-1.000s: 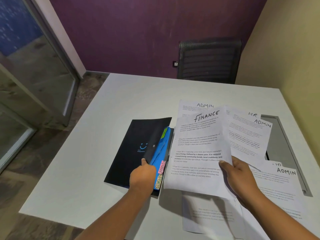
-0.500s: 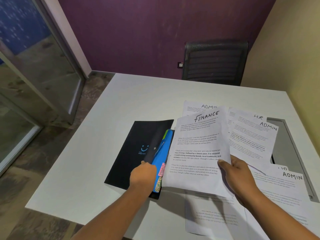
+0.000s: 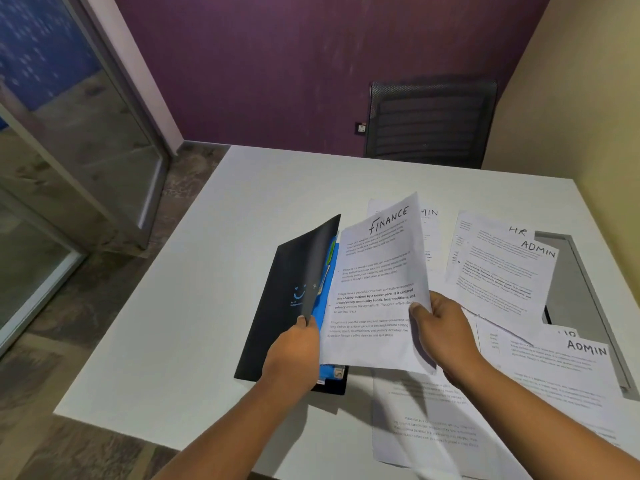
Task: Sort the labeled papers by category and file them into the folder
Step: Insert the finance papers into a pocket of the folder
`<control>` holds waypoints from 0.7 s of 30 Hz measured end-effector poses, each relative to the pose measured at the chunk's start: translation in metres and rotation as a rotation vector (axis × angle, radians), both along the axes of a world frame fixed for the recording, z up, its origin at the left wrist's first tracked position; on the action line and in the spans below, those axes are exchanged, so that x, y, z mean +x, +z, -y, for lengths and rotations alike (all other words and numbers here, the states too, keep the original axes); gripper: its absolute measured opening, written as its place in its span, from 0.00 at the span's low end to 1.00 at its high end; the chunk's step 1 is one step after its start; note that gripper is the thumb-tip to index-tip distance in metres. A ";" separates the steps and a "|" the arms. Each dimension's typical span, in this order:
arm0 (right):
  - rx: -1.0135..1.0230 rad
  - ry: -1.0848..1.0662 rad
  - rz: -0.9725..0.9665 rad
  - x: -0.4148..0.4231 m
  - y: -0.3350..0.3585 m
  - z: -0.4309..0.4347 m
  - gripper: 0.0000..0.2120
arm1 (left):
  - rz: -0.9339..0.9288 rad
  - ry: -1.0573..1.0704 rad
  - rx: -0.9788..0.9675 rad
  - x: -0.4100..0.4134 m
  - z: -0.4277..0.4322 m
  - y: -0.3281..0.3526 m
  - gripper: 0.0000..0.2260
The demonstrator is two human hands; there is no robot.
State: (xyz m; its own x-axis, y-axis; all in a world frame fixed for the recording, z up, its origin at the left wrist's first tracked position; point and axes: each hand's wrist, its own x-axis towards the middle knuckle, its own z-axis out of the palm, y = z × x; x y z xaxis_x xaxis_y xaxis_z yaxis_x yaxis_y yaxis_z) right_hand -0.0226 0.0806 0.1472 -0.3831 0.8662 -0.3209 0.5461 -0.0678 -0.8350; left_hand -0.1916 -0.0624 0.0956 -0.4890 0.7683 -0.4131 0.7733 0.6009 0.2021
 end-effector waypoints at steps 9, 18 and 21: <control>0.047 0.151 0.124 -0.028 0.001 0.009 0.10 | 0.013 0.059 0.077 0.007 -0.004 0.010 0.23; 0.039 0.301 0.258 -0.027 0.017 0.008 0.09 | -0.004 0.098 0.111 0.003 -0.006 0.021 0.23; 0.034 0.372 0.275 -0.046 0.012 0.005 0.11 | -0.003 0.086 0.113 0.008 -0.006 0.022 0.25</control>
